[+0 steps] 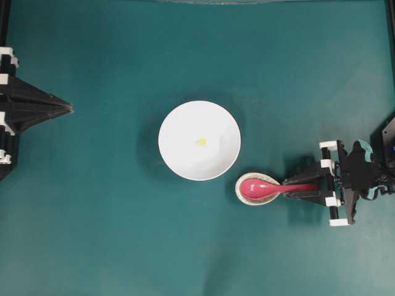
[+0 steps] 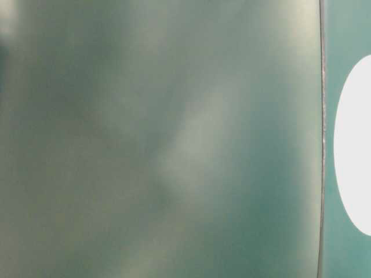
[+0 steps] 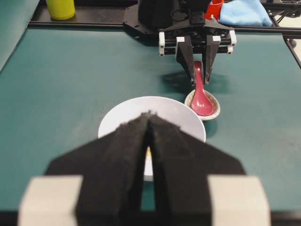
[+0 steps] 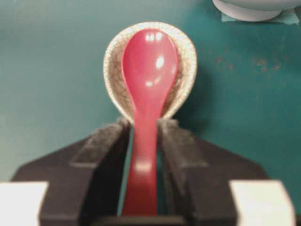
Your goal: Scoop the yellow hexagonal prism block from the bowl with a spoon using the right arm.
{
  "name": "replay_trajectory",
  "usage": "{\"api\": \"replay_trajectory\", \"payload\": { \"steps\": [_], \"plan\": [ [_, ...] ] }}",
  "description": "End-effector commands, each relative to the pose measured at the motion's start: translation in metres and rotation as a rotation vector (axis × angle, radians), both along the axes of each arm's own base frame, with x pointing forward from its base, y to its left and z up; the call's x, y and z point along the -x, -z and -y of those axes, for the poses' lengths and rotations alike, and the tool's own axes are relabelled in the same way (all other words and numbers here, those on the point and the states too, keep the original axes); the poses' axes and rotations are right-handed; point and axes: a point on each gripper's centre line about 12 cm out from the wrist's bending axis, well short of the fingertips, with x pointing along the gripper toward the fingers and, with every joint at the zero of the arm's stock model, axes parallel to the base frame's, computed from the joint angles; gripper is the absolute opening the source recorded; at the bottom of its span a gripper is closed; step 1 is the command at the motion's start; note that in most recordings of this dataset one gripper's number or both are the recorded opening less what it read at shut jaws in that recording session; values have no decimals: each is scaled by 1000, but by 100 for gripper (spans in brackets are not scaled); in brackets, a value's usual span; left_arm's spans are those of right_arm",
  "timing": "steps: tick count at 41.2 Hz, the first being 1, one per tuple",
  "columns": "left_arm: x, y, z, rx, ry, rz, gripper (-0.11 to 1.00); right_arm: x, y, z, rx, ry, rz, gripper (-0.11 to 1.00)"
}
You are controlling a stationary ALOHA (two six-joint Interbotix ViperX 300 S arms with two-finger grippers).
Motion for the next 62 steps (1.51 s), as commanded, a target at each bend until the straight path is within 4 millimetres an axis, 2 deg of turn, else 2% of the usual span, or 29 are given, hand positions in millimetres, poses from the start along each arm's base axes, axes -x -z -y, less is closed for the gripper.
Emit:
{"api": "replay_trajectory", "payload": {
  "steps": [1,7,18,25,34,47,62],
  "plan": [
    [-3,-7,0,-2,-1,17,1,-1,-4,-3,-7,-8,19,32],
    [-3,-7,-1,-1,-3,17,1,-2,-4,-3,-9,-6,19,25],
    [-3,-7,-1,-1,-3,18,1,-1,-9,-2,-18,-8,36,25],
    [-3,-7,-1,1,-3,18,1,1,-19,-1,-40,-3,70,25],
    [-3,-7,-1,2,-3,19,1,0,-38,5,-94,23,106,25],
    [-3,-7,0,5,-2,19,1,-12,-63,26,-130,102,44,25],
    [-3,-7,-1,5,-3,19,1,-32,-116,33,-59,43,6,25]
  ]
}}
